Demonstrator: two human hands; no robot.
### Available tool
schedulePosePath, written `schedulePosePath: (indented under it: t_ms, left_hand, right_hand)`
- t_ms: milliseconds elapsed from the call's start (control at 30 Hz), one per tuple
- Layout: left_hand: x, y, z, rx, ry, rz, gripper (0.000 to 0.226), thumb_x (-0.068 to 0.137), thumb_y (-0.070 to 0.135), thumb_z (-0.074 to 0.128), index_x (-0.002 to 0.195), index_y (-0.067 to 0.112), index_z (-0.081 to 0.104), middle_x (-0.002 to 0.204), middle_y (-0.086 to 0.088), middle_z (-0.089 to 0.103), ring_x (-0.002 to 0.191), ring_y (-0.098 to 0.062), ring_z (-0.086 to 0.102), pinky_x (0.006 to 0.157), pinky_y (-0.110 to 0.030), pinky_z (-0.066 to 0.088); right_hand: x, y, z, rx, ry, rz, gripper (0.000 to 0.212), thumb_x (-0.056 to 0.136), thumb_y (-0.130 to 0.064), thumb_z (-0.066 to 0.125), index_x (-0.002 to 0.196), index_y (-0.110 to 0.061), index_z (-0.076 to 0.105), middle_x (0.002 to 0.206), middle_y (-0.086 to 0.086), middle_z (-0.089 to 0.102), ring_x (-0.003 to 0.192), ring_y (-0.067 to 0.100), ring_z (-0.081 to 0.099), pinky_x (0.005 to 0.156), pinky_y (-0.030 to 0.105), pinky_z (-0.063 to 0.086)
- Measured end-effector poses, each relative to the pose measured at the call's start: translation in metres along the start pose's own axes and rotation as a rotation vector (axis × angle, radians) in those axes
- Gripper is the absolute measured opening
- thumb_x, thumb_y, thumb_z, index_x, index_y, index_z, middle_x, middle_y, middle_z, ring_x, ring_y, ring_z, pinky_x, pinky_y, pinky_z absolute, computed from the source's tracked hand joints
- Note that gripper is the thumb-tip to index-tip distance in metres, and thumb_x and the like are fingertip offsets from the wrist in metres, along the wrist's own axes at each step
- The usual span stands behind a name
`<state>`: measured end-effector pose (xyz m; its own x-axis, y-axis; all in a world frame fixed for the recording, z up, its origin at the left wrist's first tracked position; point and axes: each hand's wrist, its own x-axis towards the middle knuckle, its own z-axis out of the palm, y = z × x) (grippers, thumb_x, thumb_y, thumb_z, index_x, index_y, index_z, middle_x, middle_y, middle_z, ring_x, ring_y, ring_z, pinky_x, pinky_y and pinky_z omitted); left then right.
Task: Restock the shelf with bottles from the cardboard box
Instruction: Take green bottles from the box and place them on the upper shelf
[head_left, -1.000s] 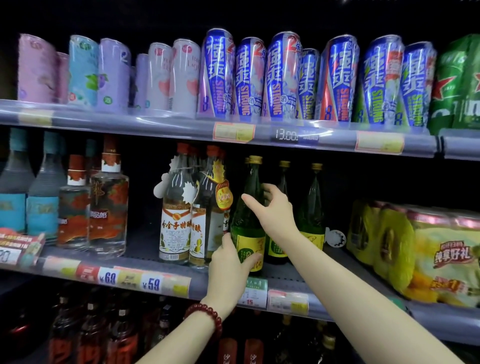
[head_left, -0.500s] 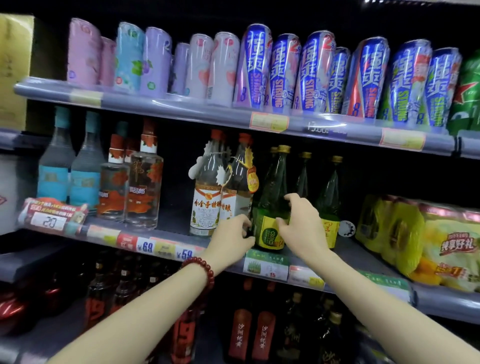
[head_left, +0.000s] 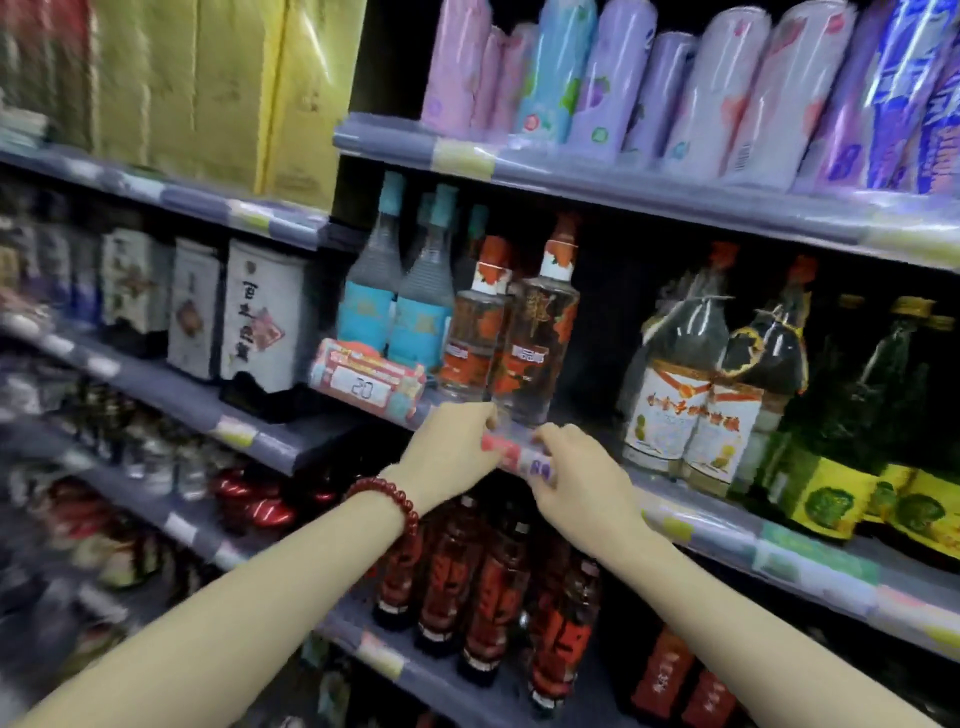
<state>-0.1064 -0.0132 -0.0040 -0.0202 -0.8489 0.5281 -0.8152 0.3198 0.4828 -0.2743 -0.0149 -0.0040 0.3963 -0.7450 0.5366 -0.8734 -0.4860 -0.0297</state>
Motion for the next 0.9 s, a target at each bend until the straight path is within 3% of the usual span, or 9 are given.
schedulePosePath:
  t_ms: [200, 433, 500, 600, 667, 733, 800, 900]
  left_hand:
    - [-0.044, -0.141, -0.068, 0.175, 0.012, -0.224, 0.027, 0.083, 0.02, 0.063, 0.109, 0.013, 0.061, 0.106, -0.008, 0.067, 0.103, -0.025, 0.06, 0.086, -0.039, 0.051]
    - [-0.106, -0.269, -0.147, 0.282, 0.009, -0.532, 0.021, 0.085, 0.019, 0.061, 0.104, 0.012, 0.062, 0.098, -0.005, 0.066, 0.086, -0.023, 0.062, 0.07, -0.035, 0.054]
    - [-0.122, -0.297, -0.165, 0.319, 0.023, -0.614, 0.023, 0.086, 0.019, 0.06, 0.108, 0.011, 0.061, 0.099, -0.007, 0.066, 0.086, -0.024, 0.063, 0.068, -0.033, 0.052]
    - [-0.143, -0.333, -0.187, 0.378, 0.074, -0.751, 0.024, 0.084, 0.018, 0.061, 0.107, 0.012, 0.061, 0.1, -0.007, 0.067, 0.093, -0.025, 0.063, 0.073, -0.035, 0.053]
    - [-0.154, -0.353, -0.2, 0.408, 0.099, -0.841, 0.023, 0.082, 0.017, 0.061, 0.104, 0.012, 0.062, 0.101, -0.008, 0.068, 0.096, -0.028, 0.063, 0.08, -0.041, 0.055]
    - [-0.162, -0.369, -0.214, 0.441, 0.126, -0.936, 0.023, 0.082, 0.017, 0.061, 0.105, 0.012, 0.062, 0.103, -0.01, 0.067, 0.097, -0.03, 0.062, 0.083, -0.042, 0.054]
    - [-0.167, -0.382, -0.229, 0.47, 0.164, -1.028, 0.026, 0.082, 0.018, 0.061, 0.108, 0.013, 0.062, 0.108, -0.011, 0.066, 0.101, -0.031, 0.061, 0.085, -0.041, 0.053]
    - [-0.178, -0.398, -0.25, 0.513, 0.24, -1.138, 0.031, 0.083, 0.02, 0.061, 0.114, 0.015, 0.061, 0.114, -0.01, 0.065, 0.105, -0.029, 0.061, 0.087, -0.036, 0.051]
  right_hand:
    - [0.057, -0.118, 0.072, 0.124, -0.107, -0.167, 0.037, 0.085, -0.027, 0.061, 0.119, -0.018, 0.049, 0.115, 0.005, 0.058, 0.112, 0.027, 0.053, 0.083, 0.037, 0.046]
    - [0.112, -0.247, 0.154, 0.318, -0.315, -0.373, 0.033, 0.084, -0.023, 0.062, 0.114, -0.012, 0.052, 0.103, 0.008, 0.059, 0.099, 0.029, 0.058, 0.079, 0.04, 0.05]
    - [0.125, -0.28, 0.18, 0.345, -0.363, -0.438, 0.027, 0.085, -0.02, 0.061, 0.107, -0.008, 0.052, 0.095, 0.008, 0.057, 0.091, 0.029, 0.058, 0.07, 0.04, 0.049]
    - [0.146, -0.33, 0.22, 0.378, -0.43, -0.541, 0.019, 0.086, -0.023, 0.06, 0.086, -0.012, 0.044, 0.078, 0.001, 0.048, 0.08, 0.027, 0.054, 0.05, 0.031, 0.032]
    - [0.162, -0.362, 0.242, 0.437, -0.478, -0.59, 0.019, 0.086, -0.025, 0.061, 0.095, -0.015, 0.047, 0.085, 0.002, 0.052, 0.088, 0.027, 0.057, 0.055, 0.031, 0.036]
    - [0.177, -0.393, 0.259, 0.508, -0.514, -0.627, 0.032, 0.087, -0.023, 0.062, 0.115, -0.011, 0.052, 0.102, 0.007, 0.06, 0.099, 0.028, 0.059, 0.069, 0.034, 0.047]
    - [0.193, -0.423, 0.272, 0.565, -0.534, -0.674, 0.029, 0.085, -0.021, 0.062, 0.111, -0.009, 0.055, 0.103, 0.01, 0.063, 0.101, 0.029, 0.059, 0.079, 0.038, 0.051]
    - [0.211, -0.471, 0.286, 0.615, -0.569, -0.767, 0.024, 0.082, -0.021, 0.062, 0.103, -0.011, 0.056, 0.101, 0.009, 0.064, 0.1, 0.029, 0.059, 0.08, 0.037, 0.05]
